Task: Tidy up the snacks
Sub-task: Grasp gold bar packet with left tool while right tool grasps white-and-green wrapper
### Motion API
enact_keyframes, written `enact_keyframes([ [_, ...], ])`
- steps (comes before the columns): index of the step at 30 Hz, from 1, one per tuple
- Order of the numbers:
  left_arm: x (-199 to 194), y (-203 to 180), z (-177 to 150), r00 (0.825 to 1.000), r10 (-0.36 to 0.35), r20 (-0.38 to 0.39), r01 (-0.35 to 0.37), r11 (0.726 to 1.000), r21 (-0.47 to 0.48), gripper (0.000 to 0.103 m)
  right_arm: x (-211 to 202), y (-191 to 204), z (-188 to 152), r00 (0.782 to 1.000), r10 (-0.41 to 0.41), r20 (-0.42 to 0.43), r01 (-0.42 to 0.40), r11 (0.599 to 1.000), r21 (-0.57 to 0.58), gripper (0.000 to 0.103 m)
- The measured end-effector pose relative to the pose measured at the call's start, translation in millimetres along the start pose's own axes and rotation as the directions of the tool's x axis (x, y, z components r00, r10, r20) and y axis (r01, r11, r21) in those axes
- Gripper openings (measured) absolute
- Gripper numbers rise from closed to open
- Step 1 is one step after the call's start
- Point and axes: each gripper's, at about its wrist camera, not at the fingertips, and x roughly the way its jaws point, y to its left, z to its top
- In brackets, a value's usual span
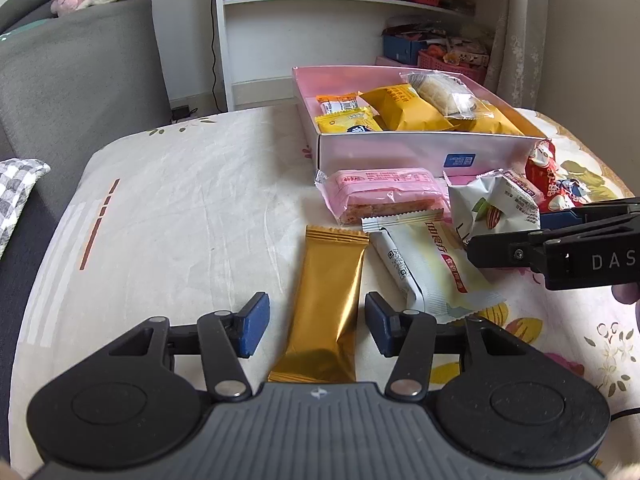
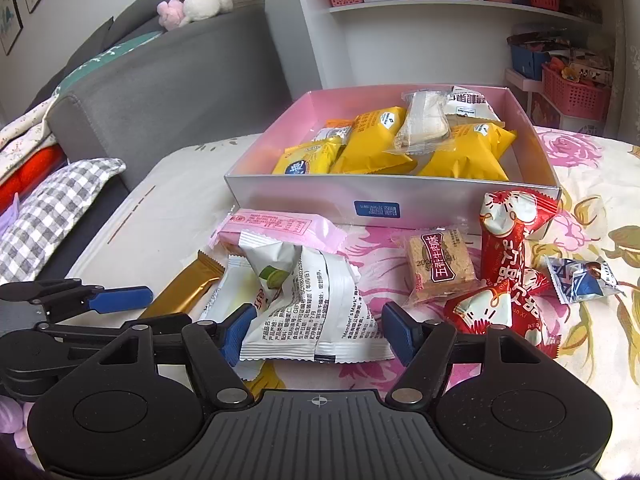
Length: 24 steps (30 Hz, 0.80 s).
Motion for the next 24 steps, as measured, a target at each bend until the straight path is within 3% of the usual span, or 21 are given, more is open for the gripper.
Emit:
enact_keyframes([
  [5, 0, 0, 3, 1.0, -0.004, -0.018, 0.004, 1.0, 0.011, 0.052, 0, 4, 0, 1.0, -0.011, 0.01, 0.011, 1.0, -0.015, 0.067],
  [10, -2, -3, 3, 0.999, -0.021, -0.027, 0.022, 0.999, 0.038, 0.029, -6, 11, -1, 0.999, -0.029, 0.036, 0.031, 0.997, -0.065, 0.057],
  [12, -3, -7, 4, 0.999, -0.019, -0.03, 0.02, 0.999, 0.048, 0.027, -8, 13, -1, 0.998, -0.036, 0.048, 0.04, 0.996, -0.086, 0.053],
  [24, -8, -7, 7, 0.999, -0.023, -0.049, 0.023, 1.0, 0.011, 0.026, -22, 11, 4, 0.998, -0.017, 0.063, 0.021, 0.997, -0.072, 0.041],
])
